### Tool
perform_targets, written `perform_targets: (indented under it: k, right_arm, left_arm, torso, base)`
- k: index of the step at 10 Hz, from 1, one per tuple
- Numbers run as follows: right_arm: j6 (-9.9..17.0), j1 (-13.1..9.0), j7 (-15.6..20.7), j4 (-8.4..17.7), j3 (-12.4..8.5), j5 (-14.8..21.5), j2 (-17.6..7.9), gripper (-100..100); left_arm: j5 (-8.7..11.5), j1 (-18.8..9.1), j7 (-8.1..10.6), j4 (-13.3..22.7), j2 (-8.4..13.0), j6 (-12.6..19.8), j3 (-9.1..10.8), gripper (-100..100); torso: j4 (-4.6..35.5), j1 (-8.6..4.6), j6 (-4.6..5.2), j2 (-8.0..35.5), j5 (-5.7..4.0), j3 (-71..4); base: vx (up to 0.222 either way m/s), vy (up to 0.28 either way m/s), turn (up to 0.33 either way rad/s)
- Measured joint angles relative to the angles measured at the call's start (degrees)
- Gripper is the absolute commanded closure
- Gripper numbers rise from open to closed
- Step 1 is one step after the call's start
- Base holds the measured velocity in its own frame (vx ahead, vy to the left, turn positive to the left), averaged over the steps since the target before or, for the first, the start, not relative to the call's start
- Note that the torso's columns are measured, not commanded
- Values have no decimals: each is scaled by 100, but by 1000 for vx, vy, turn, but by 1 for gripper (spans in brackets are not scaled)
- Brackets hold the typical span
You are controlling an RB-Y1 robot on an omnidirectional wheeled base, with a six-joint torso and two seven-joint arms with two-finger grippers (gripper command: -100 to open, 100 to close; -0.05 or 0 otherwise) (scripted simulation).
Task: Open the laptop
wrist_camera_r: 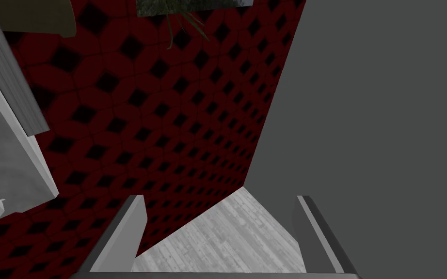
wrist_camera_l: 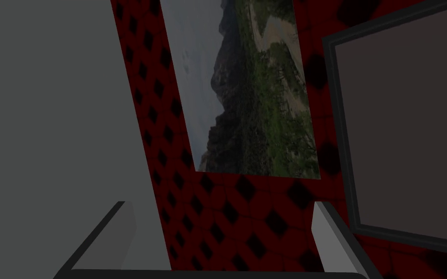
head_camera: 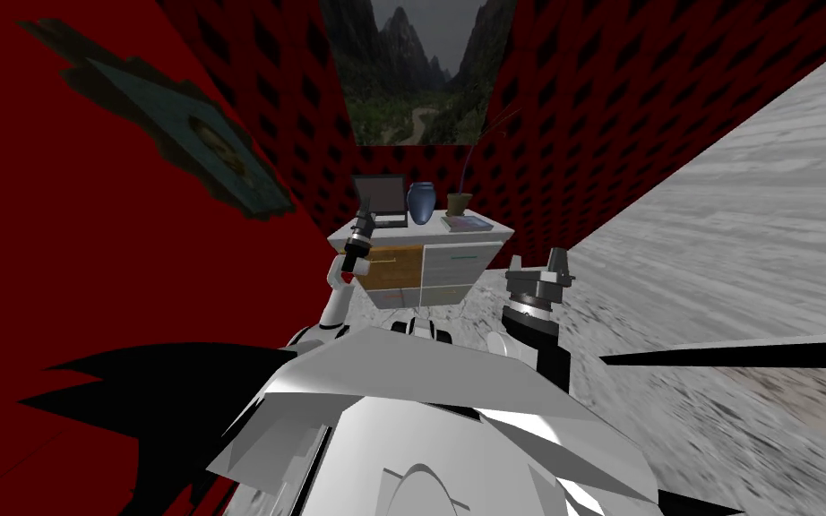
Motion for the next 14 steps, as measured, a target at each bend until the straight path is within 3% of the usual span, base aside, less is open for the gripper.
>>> perform_targets:
  k: [8,11,13,14]
  right_arm:
    - [0,0,0,0,0,0,0,0]
    - [0,0,0,0,0,0,0,0]
    - [0,1,0,0,0,0,0,0]
    - [0,0,0,0,0,0,0,0]
  left_arm:
    - [-331,-1172,285,511,286,723,414,-100]
    - [-561,-1649,404,755,333,1152,626,-100]
    - [-584,-1902,483,894,428,1273,711,-100]
    - [-658,-2107,532,1142,473,1332,809,-100]
  torso:
    - [0,1,0,0,0,0]
    - [-1,0,5,-1,1,0]
    - [0,1,-1,1,1,0]
    - [-2,-1,8,-2,0,-2]
  base:
    - [-10,12,-167]
    - [-3,13,-165]
    - [1,7,-97]
    - [2,13,-133]
